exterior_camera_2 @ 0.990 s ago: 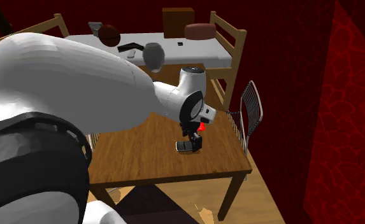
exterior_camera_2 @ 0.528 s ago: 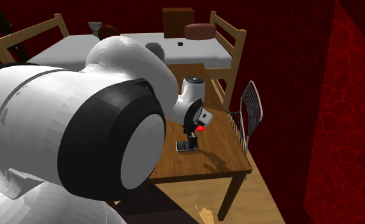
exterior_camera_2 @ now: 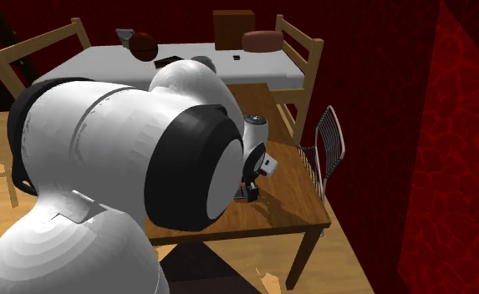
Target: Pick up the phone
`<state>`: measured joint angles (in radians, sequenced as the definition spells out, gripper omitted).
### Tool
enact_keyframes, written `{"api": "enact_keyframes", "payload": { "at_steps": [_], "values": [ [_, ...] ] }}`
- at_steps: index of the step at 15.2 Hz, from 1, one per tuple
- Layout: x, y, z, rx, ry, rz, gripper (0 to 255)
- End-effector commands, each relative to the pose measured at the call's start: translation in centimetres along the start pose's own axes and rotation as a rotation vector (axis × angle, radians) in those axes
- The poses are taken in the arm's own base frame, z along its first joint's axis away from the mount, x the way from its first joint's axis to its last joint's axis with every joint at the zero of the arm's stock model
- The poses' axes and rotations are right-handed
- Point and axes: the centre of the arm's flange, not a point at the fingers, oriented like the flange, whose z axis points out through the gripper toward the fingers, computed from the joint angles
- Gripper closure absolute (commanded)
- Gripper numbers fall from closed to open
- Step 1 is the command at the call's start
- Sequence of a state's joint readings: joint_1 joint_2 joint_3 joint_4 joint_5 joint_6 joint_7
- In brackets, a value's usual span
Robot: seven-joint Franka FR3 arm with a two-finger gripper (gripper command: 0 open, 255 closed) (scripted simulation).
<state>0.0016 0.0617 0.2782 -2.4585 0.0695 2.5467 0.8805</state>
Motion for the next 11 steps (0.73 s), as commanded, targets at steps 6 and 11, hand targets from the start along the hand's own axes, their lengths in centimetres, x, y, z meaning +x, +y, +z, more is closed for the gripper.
{"api": "enact_keyframes", "payload": {
  "at_steps": [6,11],
  "values": [
    [0.16,-0.04,0.48,0.000,0.000,0.000,255],
    [0.11,-0.07,0.42,0.000,0.000,0.000,255]
  ]
}}
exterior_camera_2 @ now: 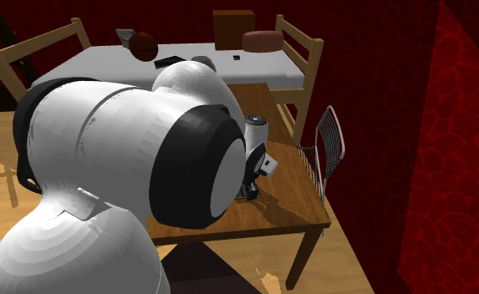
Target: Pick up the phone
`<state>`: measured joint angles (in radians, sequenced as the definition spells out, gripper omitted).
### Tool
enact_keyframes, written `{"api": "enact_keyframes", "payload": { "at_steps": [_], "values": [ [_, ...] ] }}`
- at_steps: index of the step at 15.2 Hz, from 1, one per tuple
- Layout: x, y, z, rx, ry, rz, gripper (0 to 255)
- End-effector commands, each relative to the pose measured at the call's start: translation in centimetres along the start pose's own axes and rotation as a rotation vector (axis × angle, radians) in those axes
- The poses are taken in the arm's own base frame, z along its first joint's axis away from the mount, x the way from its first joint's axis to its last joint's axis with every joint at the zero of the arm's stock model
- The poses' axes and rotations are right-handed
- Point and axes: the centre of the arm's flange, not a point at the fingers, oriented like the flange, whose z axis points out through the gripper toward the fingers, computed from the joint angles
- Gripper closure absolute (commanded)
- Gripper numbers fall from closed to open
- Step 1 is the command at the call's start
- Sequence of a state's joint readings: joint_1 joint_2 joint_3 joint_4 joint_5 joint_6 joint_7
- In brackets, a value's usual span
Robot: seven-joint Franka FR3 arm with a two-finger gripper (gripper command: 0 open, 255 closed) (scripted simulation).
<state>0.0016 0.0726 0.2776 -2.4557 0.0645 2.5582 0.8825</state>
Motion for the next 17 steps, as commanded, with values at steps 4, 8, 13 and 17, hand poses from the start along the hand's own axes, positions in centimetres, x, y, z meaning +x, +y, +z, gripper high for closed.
{"api": "enact_keyframes", "payload": {
  "at_steps": [4,8,13,17],
  "values": [
    [-0.1,-0.1,-2.0,-0.002,-0.002,0.001,255],
    [-0.1,-0.2,-4.1,-0.002,-0.002,0.001,255],
    [-0.2,-0.4,-6.7,-0.002,-0.002,0.001,255],
    [-0.2,-0.4,-7.9,-0.002,-0.002,0.001,255]
  ]
}}
